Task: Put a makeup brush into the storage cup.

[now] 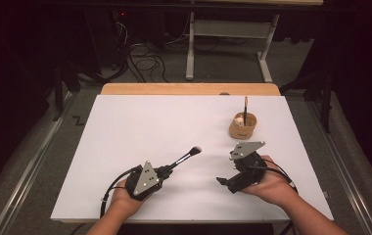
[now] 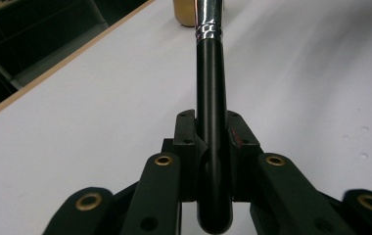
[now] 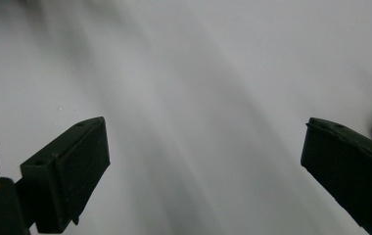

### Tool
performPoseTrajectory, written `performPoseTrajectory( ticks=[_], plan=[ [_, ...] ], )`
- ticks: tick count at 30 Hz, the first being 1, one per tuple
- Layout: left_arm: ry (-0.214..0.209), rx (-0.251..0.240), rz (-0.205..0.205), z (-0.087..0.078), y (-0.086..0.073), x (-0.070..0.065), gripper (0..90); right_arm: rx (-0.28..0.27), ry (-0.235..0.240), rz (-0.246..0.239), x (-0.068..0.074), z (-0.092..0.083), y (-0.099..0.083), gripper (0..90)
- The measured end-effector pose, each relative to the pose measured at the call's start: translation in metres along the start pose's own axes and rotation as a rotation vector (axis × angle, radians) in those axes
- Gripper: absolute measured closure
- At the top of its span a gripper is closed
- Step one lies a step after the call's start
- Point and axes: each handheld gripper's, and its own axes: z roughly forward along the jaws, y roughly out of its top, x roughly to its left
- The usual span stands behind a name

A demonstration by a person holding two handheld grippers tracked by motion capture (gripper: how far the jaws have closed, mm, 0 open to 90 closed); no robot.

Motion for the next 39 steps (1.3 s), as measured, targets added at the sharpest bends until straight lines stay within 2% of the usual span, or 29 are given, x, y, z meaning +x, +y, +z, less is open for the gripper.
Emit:
performPoseTrajectory(
  ticks=[3,6,13,21,28,34,39],
  plan=[
    [0.001,-0.019,-0.059,-0.002,-0.003,0.005,78.8,-0.043,-0.007,0.028,0.000,-0.001,-0.005,4.7],
    [-0.002,-0.032,-0.090,-0.003,-0.004,0.006,78.8,-0.075,-0.020,0.047,0.001,0.000,-0.011,4.7],
    [-0.010,-0.065,-0.191,-0.003,-0.008,0.010,78.8,-0.146,-0.048,0.102,0.002,-0.001,-0.023,4.7],
    [-0.003,-0.102,-0.269,-0.005,-0.012,0.016,78.8,-0.213,-0.066,0.148,-0.001,-0.001,-0.038,4.7],
    [-0.003,-0.133,-0.310,-0.008,-0.013,0.018,78.8,-0.267,-0.082,0.188,-0.003,-0.004,-0.048,5.1],
    [-0.028,-0.149,-0.331,-0.008,-0.014,0.018,78.8,-0.308,-0.084,0.227,-0.004,-0.005,-0.058,6.3],
    [-0.035,-0.166,-0.349,-0.009,-0.013,0.018,78.8,-0.337,-0.082,0.234,-0.002,-0.005,-0.062,6.8]
  ],
)
